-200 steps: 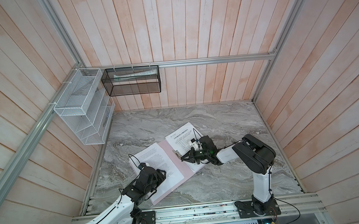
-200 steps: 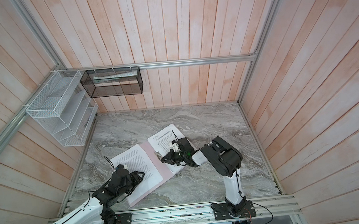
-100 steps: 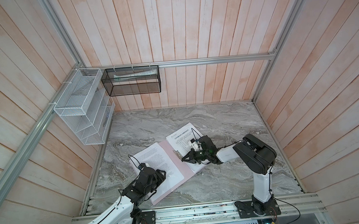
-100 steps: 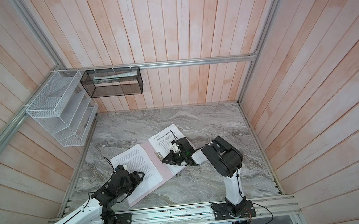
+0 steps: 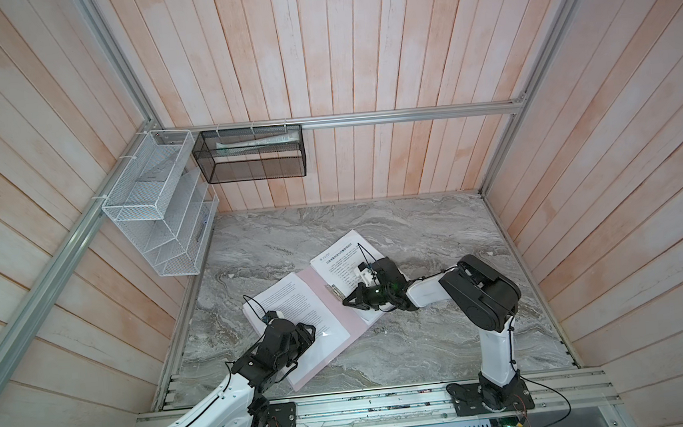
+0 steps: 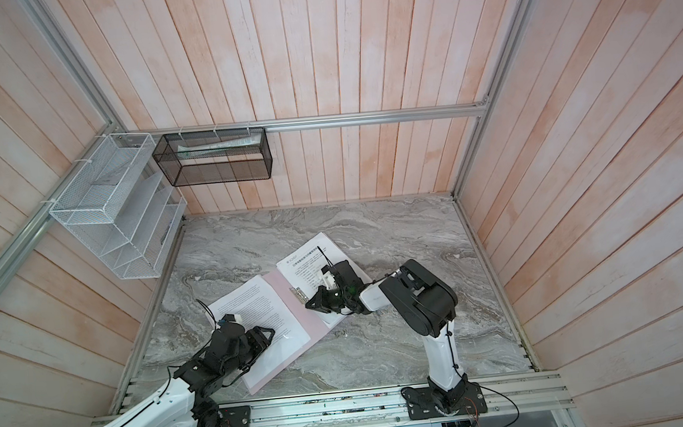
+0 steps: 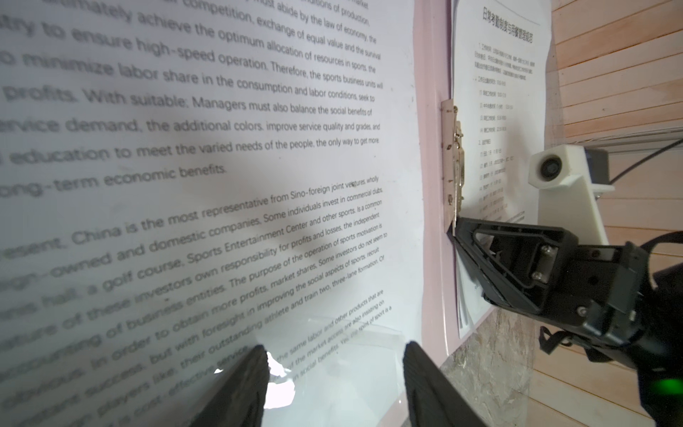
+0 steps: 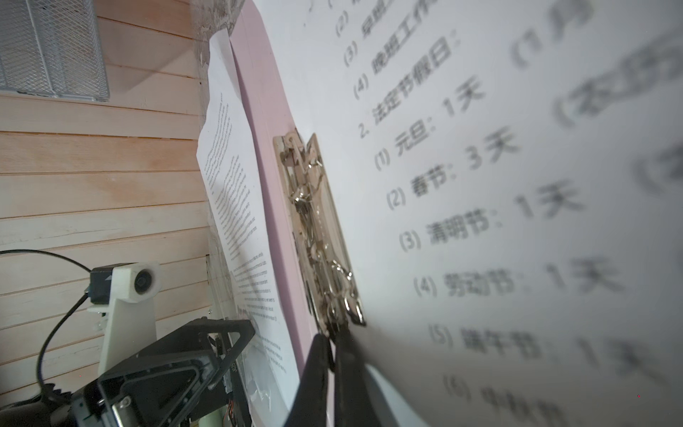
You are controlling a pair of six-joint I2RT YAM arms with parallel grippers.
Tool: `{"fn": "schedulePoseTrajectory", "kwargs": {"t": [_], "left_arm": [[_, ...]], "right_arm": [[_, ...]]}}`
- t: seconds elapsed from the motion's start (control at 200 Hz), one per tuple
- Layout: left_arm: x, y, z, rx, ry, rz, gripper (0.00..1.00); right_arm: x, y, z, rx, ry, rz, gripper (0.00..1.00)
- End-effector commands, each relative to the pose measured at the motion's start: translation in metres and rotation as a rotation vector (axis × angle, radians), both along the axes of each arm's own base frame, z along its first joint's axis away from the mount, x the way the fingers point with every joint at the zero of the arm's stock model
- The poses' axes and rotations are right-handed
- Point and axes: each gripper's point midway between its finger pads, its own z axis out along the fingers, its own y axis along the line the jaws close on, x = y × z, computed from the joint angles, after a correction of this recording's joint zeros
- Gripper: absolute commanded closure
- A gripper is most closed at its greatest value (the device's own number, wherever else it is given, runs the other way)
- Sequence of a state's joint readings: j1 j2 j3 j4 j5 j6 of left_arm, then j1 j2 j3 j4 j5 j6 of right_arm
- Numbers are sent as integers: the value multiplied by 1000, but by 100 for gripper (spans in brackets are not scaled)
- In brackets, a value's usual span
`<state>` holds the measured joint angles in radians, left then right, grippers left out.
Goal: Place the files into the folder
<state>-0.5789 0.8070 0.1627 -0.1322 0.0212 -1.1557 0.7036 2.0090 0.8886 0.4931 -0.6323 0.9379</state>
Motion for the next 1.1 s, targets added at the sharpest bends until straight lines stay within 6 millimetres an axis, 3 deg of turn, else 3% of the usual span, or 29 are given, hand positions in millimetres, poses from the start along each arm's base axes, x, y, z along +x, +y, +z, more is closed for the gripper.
{"fn": "schedulePoseTrajectory", "kwargs": {"t": [0.0, 0.21, 0.305, 0.485, 0.645, 0.78, 0.86, 1.095], "left_arm": [[-42, 28, -51, 137, 193, -3, 39], [-41, 28, -50, 135, 186, -3, 39], [-35, 27, -41, 143, 150, -18, 33], [-7, 24, 9, 179, -17, -28, 14], [15, 22, 51, 218, -145, -38, 7], [26, 20, 70, 248, -175, -41, 7], [29, 14, 71, 222, -195, -52, 7], [34, 22, 75, 274, -215, -46, 6]], "right_arm": [[-40, -34, -80, -262, 191, -32, 100], [-38, -24, -52, -119, 193, -51, 100], [-32, -26, -39, -44, 208, -102, 100], [-23, -21, -21, 93, 245, -188, 100], [-18, -15, 1, 172, 240, -210, 100], [-11, -18, 18, 107, 182, -210, 75], [-7, -19, 33, 67, 138, -198, 66], [0, -32, 73, -69, -5, -180, 56]]}}
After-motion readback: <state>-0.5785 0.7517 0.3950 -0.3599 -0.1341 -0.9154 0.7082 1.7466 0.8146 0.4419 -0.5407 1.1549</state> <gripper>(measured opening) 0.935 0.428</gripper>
